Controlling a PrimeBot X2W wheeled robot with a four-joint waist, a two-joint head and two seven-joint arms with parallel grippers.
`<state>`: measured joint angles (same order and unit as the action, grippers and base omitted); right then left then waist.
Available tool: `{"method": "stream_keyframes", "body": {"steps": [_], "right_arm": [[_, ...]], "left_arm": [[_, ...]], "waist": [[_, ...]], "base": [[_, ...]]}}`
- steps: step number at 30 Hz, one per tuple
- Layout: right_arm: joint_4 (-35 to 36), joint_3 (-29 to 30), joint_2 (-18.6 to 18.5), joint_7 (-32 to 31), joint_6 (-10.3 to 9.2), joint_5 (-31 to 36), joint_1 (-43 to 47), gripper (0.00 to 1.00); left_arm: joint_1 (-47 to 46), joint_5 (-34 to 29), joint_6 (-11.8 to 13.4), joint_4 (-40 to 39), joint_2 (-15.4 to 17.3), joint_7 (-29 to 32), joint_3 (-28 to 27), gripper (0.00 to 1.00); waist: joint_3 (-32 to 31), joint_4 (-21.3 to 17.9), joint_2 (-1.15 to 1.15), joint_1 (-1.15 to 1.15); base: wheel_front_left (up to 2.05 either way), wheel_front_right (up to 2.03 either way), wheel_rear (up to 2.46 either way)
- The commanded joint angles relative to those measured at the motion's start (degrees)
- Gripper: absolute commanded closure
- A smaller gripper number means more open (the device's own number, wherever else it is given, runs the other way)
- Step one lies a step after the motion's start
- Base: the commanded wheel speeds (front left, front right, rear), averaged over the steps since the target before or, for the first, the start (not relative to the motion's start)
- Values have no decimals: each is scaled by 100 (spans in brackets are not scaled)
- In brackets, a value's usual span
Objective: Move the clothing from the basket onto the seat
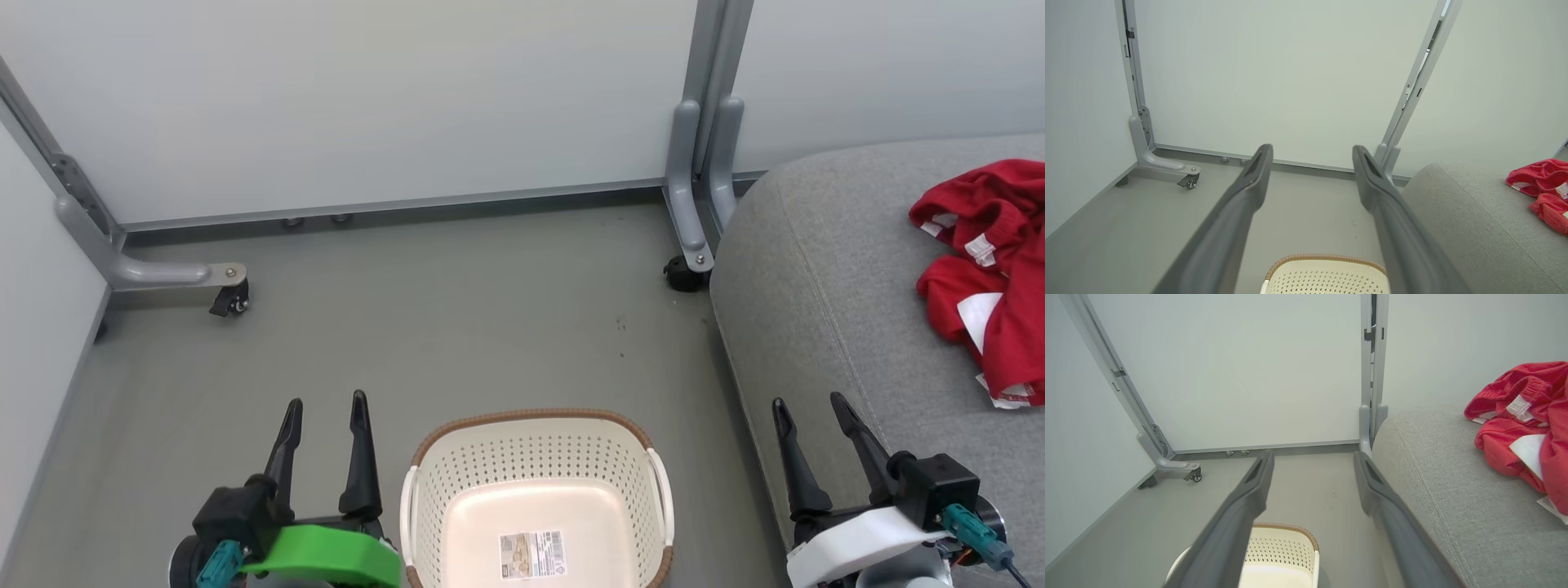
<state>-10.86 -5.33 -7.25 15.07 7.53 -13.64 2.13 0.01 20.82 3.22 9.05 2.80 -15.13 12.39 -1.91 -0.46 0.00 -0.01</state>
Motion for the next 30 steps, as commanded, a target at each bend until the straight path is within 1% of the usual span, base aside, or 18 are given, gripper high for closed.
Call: {"method": "stream_keyframes", "body": {"steps": [1, 5, 9, 12, 14, 17, 30], "right_arm": [[148, 6, 51, 16, -8, 52, 152, 0], [574, 2, 46, 16, -8, 65, 360, 0], [831, 74, 36, 16, -8, 89, 570, 0], [936, 136, 38, 16, -8, 31, 726, 0], [928, 178, 64, 16, -8, -78, 816, 0], [924, 206, 60, 16, -8, -161, 864, 0], [864, 137, 34, 16, -8, -56, 968, 0]], "left_arm": [[206, -41, -12, -113, 21, -1, -61, 0], [530, -267, 35, -375, 21, -1, -129, 0], [871, -337, 103, -466, 20, -2, -170, 0], [1040, -477, 71, -450, 20, -2, -136, 0], [1089, -631, 27, -424, 20, -2, -88, 0], [1121, -660, 33, -410, 21, -2, -71, 0], [1114, -783, 98, -331, 21, -2, -10, 0]], "waist": [[-210, 176, 0, 1], [-306, 177, 0, 1], [-394, 180, 0, 1], [-447, 207, 0, 1], [-467, 223, 0, 1], [-493, 240, 0, 1], [-570, 228, 0, 1]], "base": [[0, 0, 0], [0, 0, 0], [0, 0, 0], [0, 0, 0], [0, 0, 0], [0, 0, 0], [0, 0, 0]]}}
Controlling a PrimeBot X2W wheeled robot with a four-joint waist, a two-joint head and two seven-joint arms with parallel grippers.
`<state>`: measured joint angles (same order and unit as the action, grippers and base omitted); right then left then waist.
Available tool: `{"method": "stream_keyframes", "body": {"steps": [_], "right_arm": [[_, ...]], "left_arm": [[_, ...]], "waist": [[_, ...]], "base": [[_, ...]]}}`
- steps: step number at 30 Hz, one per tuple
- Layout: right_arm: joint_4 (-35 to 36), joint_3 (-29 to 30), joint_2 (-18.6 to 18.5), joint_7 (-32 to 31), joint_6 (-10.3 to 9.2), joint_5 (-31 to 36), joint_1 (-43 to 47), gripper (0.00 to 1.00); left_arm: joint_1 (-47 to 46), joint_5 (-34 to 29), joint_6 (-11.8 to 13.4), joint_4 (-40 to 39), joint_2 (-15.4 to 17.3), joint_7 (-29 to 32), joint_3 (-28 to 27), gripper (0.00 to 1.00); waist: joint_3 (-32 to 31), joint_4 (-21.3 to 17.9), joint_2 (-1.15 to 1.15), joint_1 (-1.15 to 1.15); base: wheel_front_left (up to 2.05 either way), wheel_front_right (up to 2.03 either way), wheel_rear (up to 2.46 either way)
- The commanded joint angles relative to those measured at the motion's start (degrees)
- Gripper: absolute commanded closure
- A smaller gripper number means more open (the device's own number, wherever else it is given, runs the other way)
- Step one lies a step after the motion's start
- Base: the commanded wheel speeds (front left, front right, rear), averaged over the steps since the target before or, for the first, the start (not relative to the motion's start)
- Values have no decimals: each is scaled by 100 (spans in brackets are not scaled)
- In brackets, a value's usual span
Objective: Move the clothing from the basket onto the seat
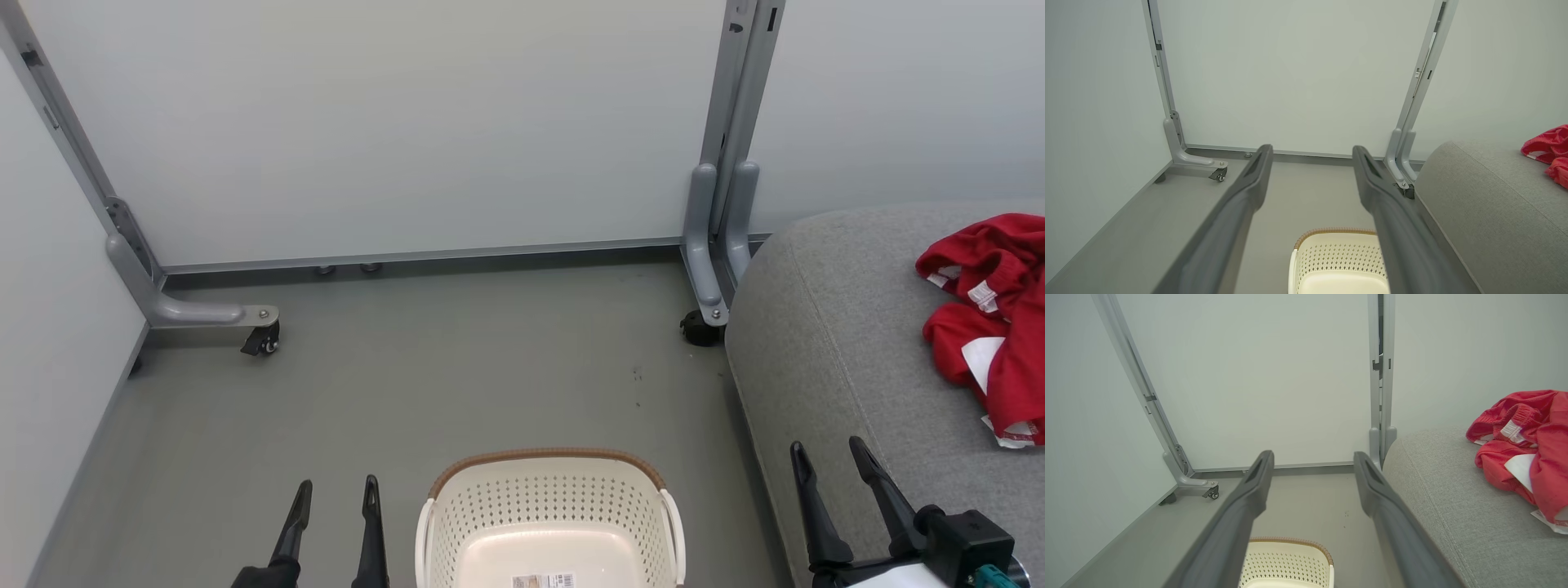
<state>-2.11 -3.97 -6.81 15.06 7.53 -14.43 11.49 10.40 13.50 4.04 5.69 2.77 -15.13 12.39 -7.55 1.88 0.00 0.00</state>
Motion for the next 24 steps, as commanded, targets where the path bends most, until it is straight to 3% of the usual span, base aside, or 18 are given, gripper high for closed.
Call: {"method": "stream_keyframes", "body": {"steps": [1, 7, 8, 15, 24], "right_arm": [[-12, -4, -6, 17, -8, 34, 36, 0], [-35, 8, 12, 17, -8, 92, 100, 0], [-42, -9, 28, 0, 0, 56, 22, 100], [-367, -44, 97, -26, 0, -26, 70, 100], [-459, 50, 102, -254, -1, -1018, -161, 100]], "left_arm": [[75, -79, 12, 23, 22, -2, -4, 0], [88, -145, 11, 79, 23, -2, -4, 0], [6, -90, -1, 78, 0, 0, 12, 100], [8, 33, -8, 409, 1, 16, 52, 100], [-195, 1064, -143, 445, 60, 219, -113, 100]], "waist": [[-11, -13, 0, 0], [-59, -51, 0, 0], [-57, -49, 0, 0], [-52, -51, 0, 0], [7, -61, 0, 0]], "base": [[0, 0, 0], [0, 0, 0], [0, 0, 0], [0, 0, 0], [0, 0, 0]]}}
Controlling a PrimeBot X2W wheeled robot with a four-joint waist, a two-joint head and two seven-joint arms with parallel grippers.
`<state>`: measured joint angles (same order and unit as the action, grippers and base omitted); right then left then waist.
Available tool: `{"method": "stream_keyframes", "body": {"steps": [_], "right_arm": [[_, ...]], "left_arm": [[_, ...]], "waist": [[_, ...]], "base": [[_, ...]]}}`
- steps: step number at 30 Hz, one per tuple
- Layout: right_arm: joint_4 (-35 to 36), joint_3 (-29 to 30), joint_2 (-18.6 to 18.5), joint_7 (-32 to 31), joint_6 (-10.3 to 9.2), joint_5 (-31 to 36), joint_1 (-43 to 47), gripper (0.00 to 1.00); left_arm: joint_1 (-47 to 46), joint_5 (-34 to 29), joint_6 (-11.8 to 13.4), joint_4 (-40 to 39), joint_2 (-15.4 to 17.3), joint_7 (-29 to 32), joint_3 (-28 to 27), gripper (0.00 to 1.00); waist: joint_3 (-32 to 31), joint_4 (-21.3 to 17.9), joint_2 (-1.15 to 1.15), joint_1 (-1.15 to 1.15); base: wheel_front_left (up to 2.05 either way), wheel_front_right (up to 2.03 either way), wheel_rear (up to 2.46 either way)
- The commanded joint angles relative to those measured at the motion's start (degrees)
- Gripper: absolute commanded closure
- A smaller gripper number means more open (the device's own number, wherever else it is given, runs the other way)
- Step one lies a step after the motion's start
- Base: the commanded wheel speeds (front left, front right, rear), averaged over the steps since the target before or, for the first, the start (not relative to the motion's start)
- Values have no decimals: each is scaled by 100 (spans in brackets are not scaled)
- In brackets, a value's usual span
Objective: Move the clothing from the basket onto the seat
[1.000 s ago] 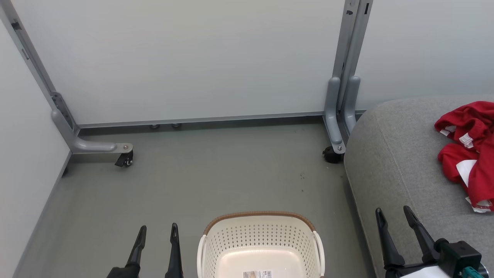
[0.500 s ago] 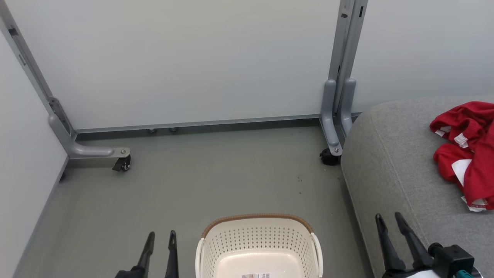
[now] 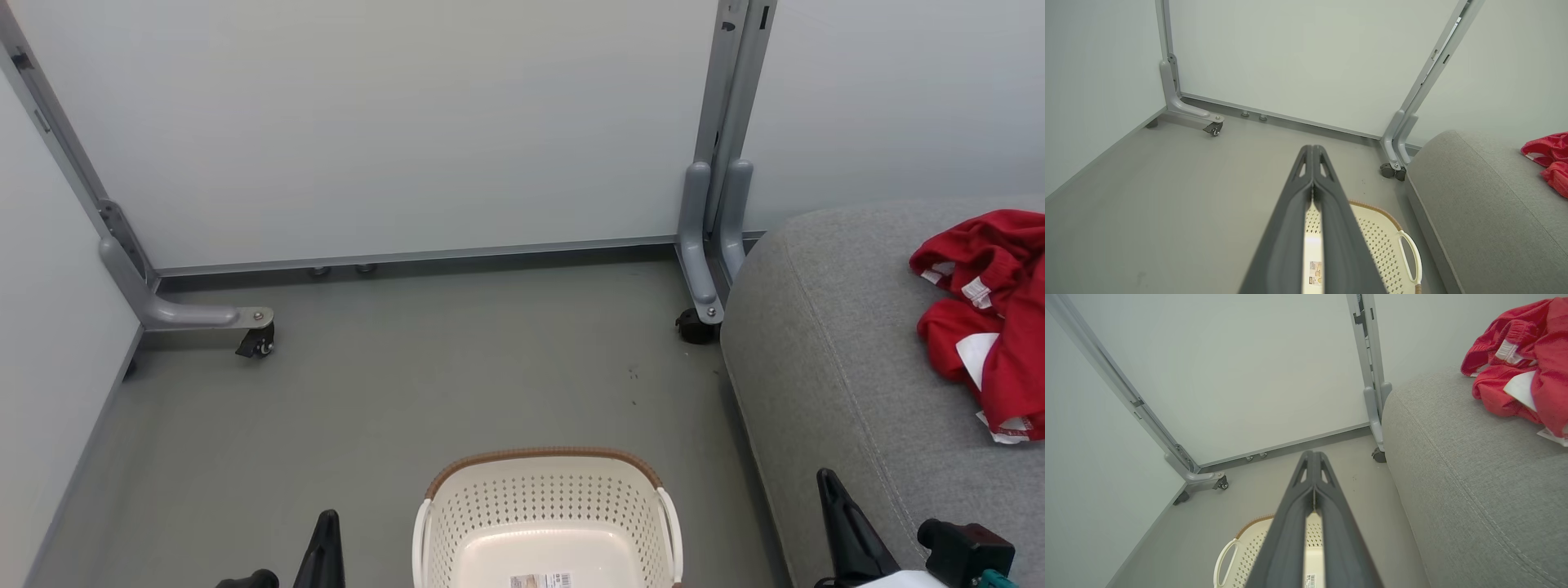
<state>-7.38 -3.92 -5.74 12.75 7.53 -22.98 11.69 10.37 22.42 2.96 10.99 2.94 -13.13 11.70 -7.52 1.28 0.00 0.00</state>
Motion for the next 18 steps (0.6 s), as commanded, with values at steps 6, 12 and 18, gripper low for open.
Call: {"method": "stream_keyframes", "body": {"steps": [6, 12, 18], "right_arm": [[7, 105, 2, -165, -1, -757, -321, 100], [-50, 165, 10, -299, -1, -1310, -452, 100], [-101, 224, 20, -425, -2, -1822, -574, 100]], "left_arm": [[-329, 788, -124, -40, 75, 147, -149, 100], [-454, 1362, -208, 1, 102, 269, -248, 100], [-568, 1891, -283, 33, 124, 385, -350, 100]], "waist": [[43, -7, 0, 0], [82, -14, 0, 0], [121, -20, 0, 0]], "base": [[0, 0, 0], [0, 0, 0], [0, 0, 0]]}}
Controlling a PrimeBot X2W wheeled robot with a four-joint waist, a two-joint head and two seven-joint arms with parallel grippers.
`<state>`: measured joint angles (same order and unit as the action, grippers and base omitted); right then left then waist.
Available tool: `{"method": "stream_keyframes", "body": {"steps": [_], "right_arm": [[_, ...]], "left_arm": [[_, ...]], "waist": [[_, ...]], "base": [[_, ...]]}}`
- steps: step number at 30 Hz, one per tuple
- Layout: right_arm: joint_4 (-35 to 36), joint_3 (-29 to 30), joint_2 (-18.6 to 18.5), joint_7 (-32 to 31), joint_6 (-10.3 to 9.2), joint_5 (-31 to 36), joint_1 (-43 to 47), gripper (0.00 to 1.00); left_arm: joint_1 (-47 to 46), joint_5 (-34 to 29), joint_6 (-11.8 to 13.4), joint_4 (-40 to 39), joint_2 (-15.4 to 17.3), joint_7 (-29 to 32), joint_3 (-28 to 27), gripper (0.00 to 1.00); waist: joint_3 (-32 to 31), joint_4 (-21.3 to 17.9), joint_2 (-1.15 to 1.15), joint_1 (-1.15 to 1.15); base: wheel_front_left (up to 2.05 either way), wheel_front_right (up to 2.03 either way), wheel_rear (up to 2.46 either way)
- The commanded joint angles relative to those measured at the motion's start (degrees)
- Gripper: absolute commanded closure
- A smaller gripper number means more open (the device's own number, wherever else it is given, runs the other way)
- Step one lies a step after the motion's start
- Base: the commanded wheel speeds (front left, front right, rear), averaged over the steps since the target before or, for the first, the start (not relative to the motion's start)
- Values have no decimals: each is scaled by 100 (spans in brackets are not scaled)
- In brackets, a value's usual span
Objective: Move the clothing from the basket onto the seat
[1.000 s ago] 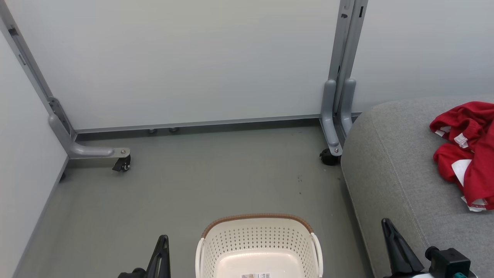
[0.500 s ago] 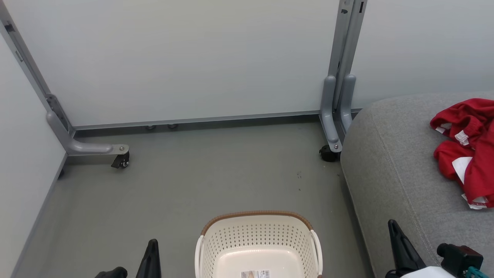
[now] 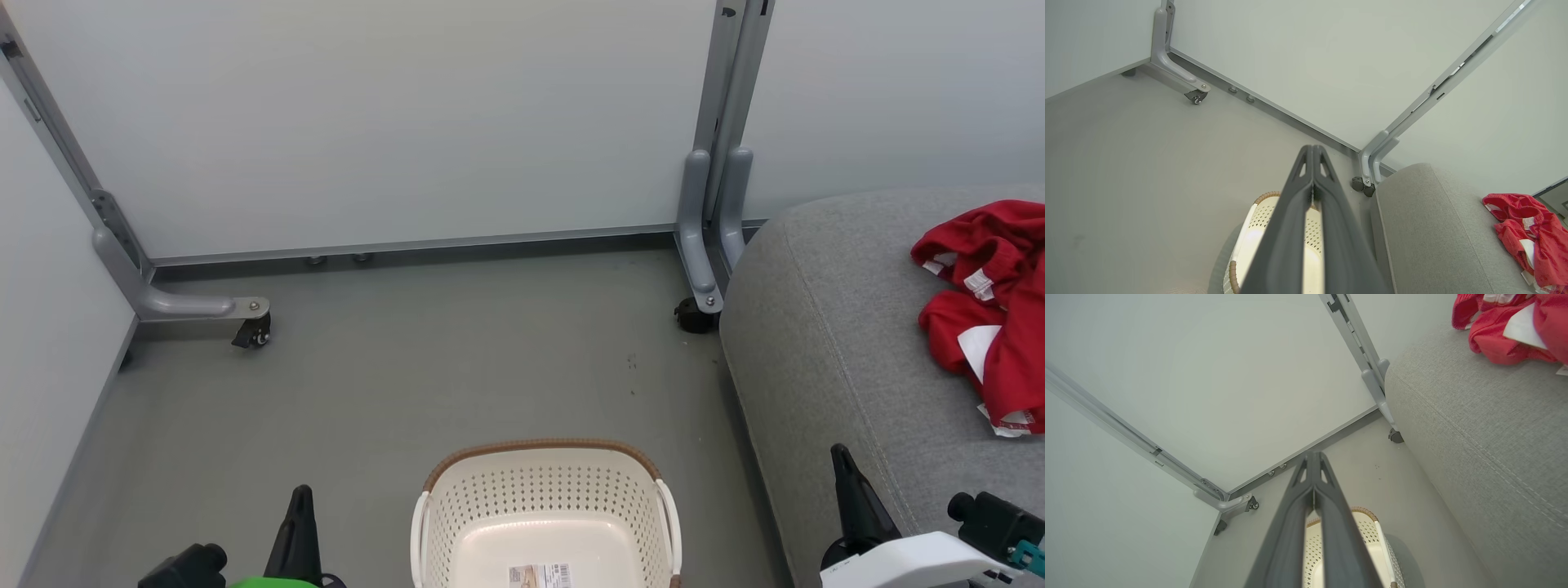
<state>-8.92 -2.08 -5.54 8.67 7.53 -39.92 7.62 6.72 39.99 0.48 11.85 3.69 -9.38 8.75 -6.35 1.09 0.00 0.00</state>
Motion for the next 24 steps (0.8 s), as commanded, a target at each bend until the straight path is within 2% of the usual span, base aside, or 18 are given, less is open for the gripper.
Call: {"method": "stream_keyframes", "body": {"steps": [1, 24], "right_arm": [[44, 51, 2, -41, -2, -220, -190, 100], [-127, 260, 43, -474, -3, -1882, -583, 100]], "left_arm": [[-223, 230, -50, -50, 52, 32, -73, 100], [-575, 1936, -296, 13, 93, 445, -438, 100]], "waist": [[11, -2, 0, 0], [162, -27, 0, 0]], "base": [[0, 0, 0], [0, 0, 0]]}}
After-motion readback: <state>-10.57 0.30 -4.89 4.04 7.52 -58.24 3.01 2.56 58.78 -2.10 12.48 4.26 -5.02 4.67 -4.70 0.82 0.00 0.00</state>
